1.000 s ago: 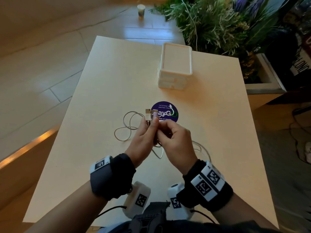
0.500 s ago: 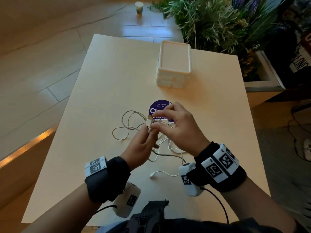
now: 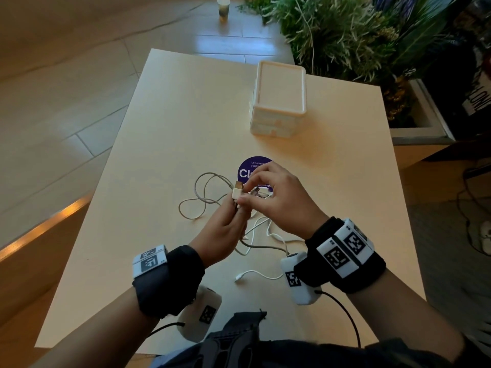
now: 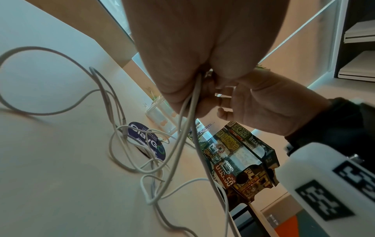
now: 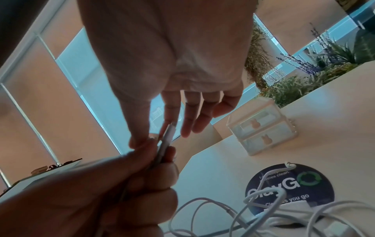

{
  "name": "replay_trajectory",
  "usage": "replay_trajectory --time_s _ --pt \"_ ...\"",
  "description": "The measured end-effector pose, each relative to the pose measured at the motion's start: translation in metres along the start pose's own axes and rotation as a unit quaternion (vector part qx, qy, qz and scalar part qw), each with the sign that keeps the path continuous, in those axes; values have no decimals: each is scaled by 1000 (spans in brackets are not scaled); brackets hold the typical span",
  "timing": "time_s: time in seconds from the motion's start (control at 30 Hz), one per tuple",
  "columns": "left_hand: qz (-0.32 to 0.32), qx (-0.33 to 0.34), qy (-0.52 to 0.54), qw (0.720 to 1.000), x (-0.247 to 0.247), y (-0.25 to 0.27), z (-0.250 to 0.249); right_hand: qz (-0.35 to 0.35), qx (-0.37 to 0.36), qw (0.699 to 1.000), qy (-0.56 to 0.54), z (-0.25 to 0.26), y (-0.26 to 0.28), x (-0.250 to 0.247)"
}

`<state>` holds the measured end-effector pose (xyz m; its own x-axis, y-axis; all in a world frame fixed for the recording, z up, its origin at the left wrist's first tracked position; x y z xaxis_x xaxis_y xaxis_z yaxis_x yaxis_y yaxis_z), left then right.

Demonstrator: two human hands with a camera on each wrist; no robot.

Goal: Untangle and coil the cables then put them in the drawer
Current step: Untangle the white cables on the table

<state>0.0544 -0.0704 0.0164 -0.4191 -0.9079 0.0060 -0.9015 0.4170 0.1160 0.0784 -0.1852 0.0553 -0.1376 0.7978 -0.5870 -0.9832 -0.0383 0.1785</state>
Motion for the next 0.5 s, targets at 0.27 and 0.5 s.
replay_trajectory --time_s 0.27,0.5 --pt "-3 -15 7 1000 -2 0 10 12 24 996 -91 -2 -3 -3" --pt "25 -115 172 978 -2 -1 13 3 -89 996 -6 -3 3 6"
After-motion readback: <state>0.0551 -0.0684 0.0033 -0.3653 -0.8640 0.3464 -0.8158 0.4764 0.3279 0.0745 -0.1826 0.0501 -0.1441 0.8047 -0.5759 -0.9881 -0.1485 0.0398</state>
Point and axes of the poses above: each hand's wrist, its own y-axis away from the middle knuckle, its own x-axis out of the palm, z = x × y, the point moved 5 cm from there along -y, towards the middle knuckle, and after that the axes turned 6 degrees about x, right-handed, at the moved point
